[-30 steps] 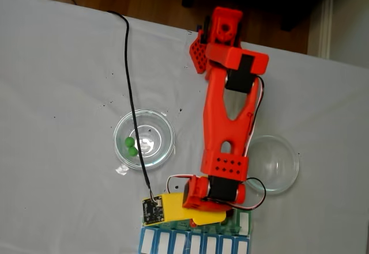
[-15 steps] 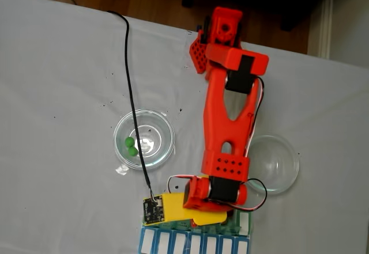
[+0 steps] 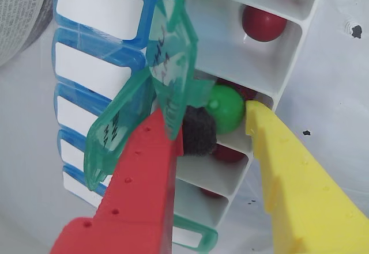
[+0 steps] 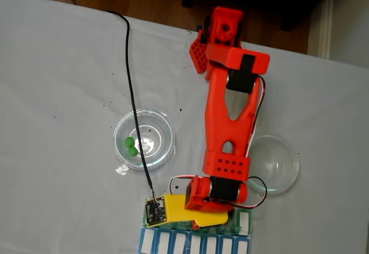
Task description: Sort medicines into box.
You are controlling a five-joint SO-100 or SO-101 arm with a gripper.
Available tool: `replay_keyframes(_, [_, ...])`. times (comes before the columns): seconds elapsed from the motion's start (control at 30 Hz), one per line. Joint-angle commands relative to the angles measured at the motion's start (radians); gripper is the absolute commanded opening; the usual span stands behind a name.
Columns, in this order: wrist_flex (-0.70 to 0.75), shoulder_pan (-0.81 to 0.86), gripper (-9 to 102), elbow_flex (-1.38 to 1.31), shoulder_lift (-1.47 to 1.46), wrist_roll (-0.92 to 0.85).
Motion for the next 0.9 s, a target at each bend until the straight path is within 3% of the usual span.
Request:
replay_keyframes(0.0, [-0.011,-0.020,1,-0.015,0.166,0.017])
replay_keyframes(0.17, [0.011,-0.014,2,-0.046,0.150,0.051])
replay_keyframes(0.27, [0.069,-0.008,18,-0.100,0.123,0.054])
replay_keyframes(0.53, [0.087,0.003,26,-0.115,0.117,0.038])
replay_keyframes(0.73, [0.087,0.009,26,-0.120,0.117,0.034])
replay_keyframes(0.87, [0.091,0.015,13,-0.126,0.126,0.034])
